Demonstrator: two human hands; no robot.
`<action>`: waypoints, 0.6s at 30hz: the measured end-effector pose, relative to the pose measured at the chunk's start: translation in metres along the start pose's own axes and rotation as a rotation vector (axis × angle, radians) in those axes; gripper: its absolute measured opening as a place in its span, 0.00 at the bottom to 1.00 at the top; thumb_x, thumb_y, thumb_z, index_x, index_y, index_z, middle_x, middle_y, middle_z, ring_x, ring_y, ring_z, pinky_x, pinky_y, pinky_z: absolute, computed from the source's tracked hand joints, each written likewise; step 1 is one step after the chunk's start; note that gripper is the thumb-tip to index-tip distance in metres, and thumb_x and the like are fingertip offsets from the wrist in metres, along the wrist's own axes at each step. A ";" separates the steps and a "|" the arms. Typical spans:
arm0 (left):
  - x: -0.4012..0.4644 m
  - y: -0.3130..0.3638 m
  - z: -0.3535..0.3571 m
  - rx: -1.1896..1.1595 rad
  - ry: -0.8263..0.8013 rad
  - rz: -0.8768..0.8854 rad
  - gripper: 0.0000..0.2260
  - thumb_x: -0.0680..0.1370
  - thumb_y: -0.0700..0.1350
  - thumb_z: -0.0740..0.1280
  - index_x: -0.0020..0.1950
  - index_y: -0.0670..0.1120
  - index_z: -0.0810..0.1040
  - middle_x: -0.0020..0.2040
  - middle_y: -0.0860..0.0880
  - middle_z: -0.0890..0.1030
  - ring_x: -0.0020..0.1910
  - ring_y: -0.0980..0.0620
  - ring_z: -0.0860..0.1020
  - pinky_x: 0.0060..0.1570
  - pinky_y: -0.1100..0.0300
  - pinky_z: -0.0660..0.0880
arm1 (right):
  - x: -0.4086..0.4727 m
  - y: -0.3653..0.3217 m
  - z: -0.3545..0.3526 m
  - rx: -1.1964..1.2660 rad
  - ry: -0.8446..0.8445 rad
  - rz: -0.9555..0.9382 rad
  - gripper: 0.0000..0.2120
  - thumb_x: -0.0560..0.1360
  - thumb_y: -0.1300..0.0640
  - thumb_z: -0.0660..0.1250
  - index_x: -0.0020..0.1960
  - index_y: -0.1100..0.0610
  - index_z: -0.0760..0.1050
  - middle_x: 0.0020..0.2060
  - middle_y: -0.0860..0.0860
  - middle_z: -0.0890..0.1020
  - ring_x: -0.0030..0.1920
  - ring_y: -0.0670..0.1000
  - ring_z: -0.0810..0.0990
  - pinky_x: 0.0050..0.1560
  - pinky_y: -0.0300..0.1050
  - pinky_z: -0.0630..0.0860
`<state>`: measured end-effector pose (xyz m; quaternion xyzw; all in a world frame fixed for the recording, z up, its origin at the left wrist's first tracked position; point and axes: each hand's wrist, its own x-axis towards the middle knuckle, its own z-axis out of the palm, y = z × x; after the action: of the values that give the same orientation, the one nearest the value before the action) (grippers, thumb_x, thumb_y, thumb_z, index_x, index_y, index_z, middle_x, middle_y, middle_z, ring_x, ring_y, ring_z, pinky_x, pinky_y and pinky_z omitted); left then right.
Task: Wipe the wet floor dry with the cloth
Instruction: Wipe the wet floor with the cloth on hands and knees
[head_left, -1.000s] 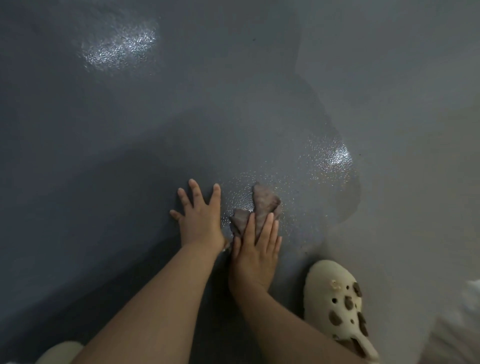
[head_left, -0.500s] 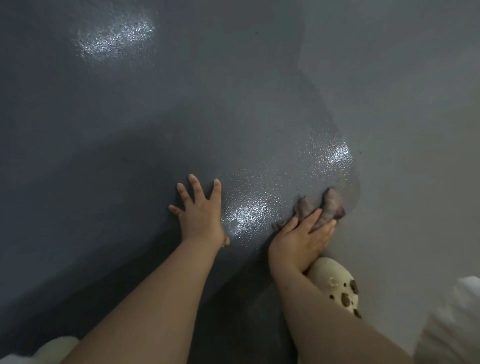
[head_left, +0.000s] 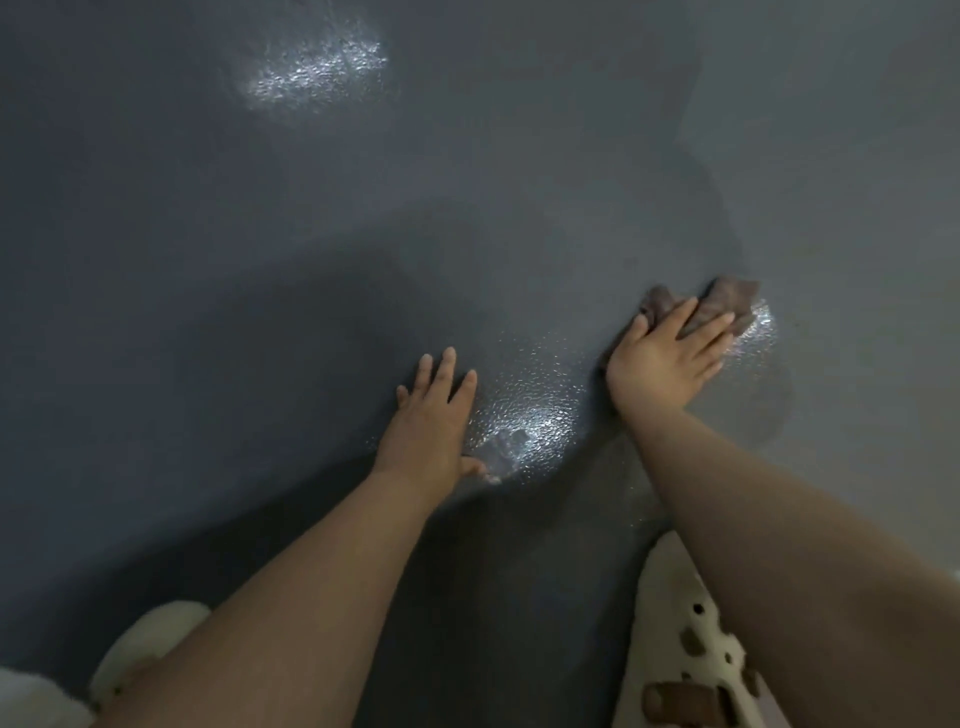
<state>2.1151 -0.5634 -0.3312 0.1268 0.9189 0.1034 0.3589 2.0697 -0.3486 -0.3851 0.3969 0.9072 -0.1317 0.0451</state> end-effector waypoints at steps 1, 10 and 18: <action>-0.004 -0.007 -0.001 -0.017 0.014 0.010 0.46 0.73 0.55 0.70 0.78 0.46 0.42 0.77 0.46 0.35 0.76 0.46 0.37 0.74 0.51 0.45 | -0.002 -0.002 0.000 -0.029 -0.024 -0.061 0.29 0.81 0.48 0.53 0.77 0.57 0.50 0.76 0.62 0.45 0.76 0.63 0.45 0.74 0.57 0.43; -0.044 -0.063 -0.006 0.049 0.048 -0.368 0.56 0.64 0.62 0.75 0.78 0.52 0.39 0.77 0.41 0.42 0.76 0.41 0.47 0.74 0.47 0.48 | -0.128 -0.016 0.020 -0.137 -0.167 -0.744 0.26 0.78 0.46 0.53 0.74 0.52 0.63 0.75 0.61 0.58 0.74 0.63 0.57 0.72 0.57 0.52; -0.074 -0.075 0.013 -0.020 -0.049 -0.584 0.59 0.63 0.55 0.79 0.77 0.56 0.36 0.76 0.39 0.36 0.75 0.36 0.43 0.72 0.41 0.50 | -0.152 0.022 0.021 -0.267 -0.282 -1.412 0.23 0.75 0.45 0.54 0.67 0.50 0.73 0.69 0.56 0.71 0.68 0.58 0.70 0.67 0.55 0.58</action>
<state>2.1640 -0.6559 -0.3148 -0.1441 0.9066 0.0017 0.3966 2.1888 -0.4478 -0.3810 -0.3121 0.9408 -0.0675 0.1140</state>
